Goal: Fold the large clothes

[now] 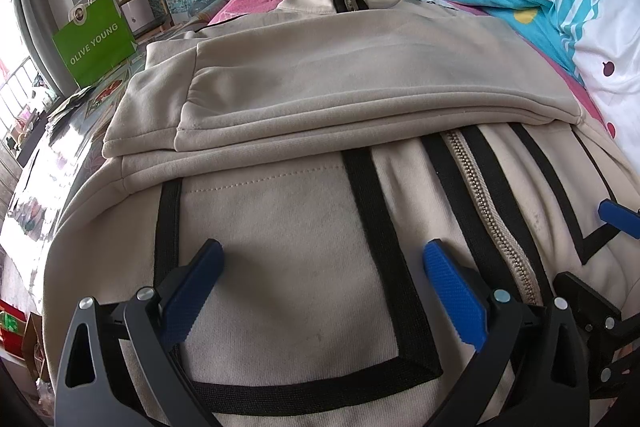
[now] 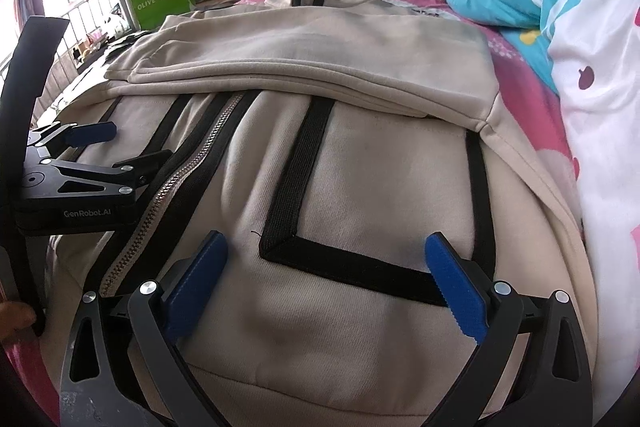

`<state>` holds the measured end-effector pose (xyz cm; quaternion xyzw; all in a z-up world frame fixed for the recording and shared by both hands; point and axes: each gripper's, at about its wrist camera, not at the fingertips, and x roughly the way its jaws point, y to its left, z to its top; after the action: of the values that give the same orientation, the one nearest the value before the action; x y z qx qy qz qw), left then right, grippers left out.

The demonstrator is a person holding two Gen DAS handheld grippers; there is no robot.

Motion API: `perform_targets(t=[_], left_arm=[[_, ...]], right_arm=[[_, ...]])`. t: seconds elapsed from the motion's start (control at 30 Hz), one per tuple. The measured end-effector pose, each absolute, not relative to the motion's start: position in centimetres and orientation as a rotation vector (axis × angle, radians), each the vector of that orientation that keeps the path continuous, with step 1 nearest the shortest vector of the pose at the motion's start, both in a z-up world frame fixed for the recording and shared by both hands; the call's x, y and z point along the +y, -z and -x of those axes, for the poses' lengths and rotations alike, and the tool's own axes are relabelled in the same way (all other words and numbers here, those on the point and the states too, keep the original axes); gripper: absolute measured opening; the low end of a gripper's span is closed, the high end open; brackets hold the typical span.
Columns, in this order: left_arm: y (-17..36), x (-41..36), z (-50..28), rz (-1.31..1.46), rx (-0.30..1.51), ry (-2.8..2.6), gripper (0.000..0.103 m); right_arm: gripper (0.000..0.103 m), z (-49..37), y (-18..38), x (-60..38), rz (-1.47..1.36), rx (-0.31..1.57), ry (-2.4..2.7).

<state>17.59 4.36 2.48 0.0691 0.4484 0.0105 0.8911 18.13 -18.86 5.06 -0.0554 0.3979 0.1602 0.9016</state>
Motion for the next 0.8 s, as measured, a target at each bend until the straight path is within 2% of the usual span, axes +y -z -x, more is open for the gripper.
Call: perform_targets(t=[0.4,0.8], left_arm=[[-2.5,4.6,-17.6,-0.138,0.938,-0.022,0.098],[-3.3,4.6,-19.3,-0.178,1.089,0.030,0.098]], right_arm=[[0.096,-18.5,-5.0,-19.2,0.088,0.834,-0.348],[0.096,-17.9,-5.8,-19.5,0.100,0.806,-0.341]])
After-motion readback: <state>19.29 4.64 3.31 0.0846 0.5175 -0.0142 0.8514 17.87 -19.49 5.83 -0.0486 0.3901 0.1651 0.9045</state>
